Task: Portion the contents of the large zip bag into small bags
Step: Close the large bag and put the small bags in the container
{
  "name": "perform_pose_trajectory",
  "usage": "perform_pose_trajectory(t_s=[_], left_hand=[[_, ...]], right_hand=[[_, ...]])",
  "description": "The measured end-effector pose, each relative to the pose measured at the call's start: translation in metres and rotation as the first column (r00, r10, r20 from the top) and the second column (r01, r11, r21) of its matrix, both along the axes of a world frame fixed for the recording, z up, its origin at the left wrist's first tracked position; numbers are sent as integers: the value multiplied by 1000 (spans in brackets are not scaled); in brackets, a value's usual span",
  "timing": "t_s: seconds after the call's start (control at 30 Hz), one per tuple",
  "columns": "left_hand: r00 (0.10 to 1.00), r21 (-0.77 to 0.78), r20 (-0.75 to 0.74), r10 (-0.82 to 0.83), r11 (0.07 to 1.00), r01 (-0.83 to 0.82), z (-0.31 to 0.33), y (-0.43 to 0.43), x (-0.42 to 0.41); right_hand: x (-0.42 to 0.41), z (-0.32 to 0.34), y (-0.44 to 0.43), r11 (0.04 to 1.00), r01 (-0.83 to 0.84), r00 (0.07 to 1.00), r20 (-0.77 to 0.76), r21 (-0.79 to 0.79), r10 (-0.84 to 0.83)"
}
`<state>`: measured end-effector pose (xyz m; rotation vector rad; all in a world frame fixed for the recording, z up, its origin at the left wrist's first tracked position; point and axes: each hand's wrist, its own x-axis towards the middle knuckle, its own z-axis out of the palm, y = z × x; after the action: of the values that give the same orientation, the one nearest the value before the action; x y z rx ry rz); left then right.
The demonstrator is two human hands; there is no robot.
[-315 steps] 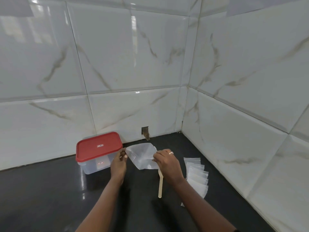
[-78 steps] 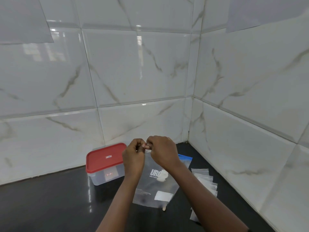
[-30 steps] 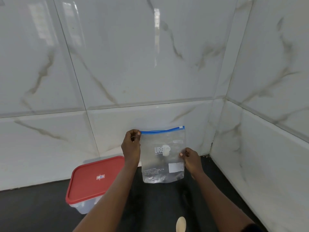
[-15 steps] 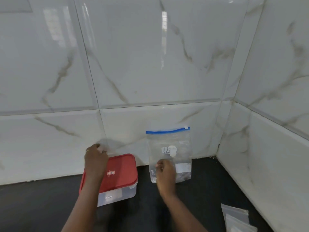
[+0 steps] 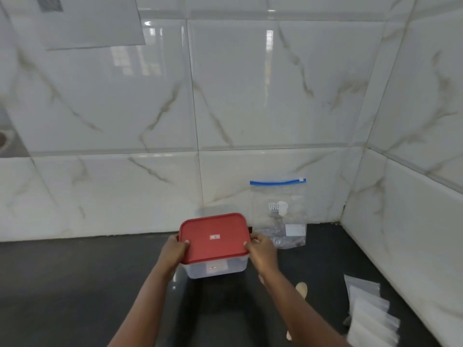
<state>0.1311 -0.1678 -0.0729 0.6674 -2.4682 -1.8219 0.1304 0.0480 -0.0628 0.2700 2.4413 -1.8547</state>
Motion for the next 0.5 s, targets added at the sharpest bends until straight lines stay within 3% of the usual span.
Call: perform_pose_trajectory(t_s=[0.2, 0.33, 0.5], left_hand=[[991, 134, -110, -71, 987, 86, 7, 39, 73], [987, 194, -136, -89, 974, 115, -19, 47, 103], [962, 296, -247, -117, 936, 190, -43, 58, 128]], right_hand=[[67, -2, 43, 972, 149, 989, -50, 184, -142], [111, -13, 61, 968, 201, 979, 10, 149, -205], [142, -18, 68, 945, 245, 966, 35, 217, -258]])
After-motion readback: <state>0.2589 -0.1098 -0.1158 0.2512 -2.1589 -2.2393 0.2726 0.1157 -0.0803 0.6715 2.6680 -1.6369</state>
